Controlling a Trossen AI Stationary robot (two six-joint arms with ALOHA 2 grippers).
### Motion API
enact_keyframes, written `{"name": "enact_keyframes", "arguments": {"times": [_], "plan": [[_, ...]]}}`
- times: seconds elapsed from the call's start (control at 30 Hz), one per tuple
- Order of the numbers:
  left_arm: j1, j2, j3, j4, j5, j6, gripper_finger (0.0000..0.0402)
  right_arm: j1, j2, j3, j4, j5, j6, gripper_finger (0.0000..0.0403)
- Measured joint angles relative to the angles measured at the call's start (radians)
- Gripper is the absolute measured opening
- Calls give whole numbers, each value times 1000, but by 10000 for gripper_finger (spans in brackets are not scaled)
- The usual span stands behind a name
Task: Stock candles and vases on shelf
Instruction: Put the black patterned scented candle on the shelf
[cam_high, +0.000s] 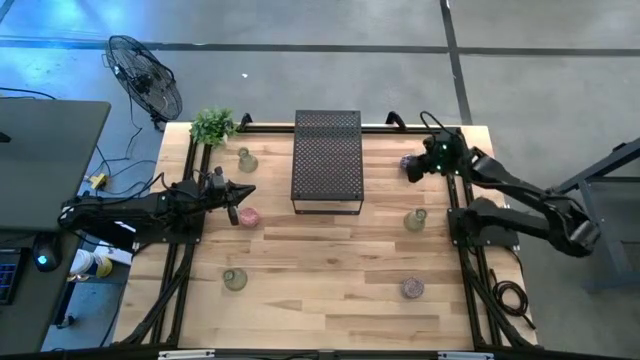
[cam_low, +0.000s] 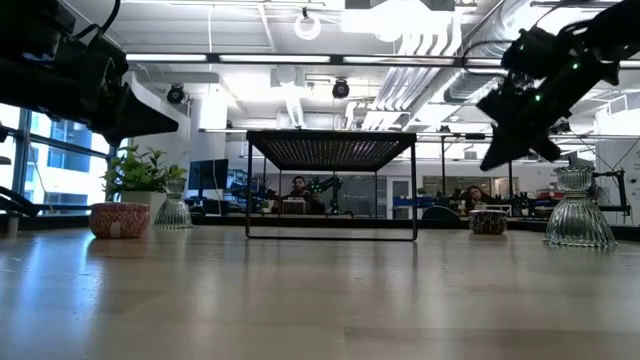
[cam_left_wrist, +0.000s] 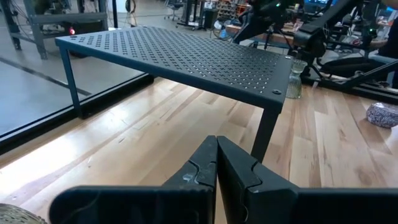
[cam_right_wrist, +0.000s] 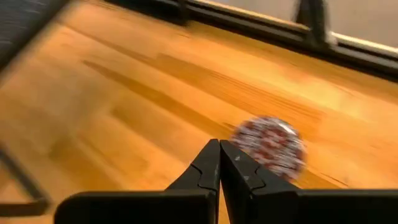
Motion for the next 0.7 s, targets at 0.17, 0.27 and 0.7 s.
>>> {"name": "enact_keyframes", "arguments": {"times": [0.17,0.27,0.7], "plan": [[0,0,0,0,0,-3,1,-51,77,0,4,-2,-46,13],[0,0,0,0,0,-3,1,-48,115,0,4,-3,-78,50],[0,0,0,-2,3,-25,1,-49,222,0,65,94,-37,315]]}}
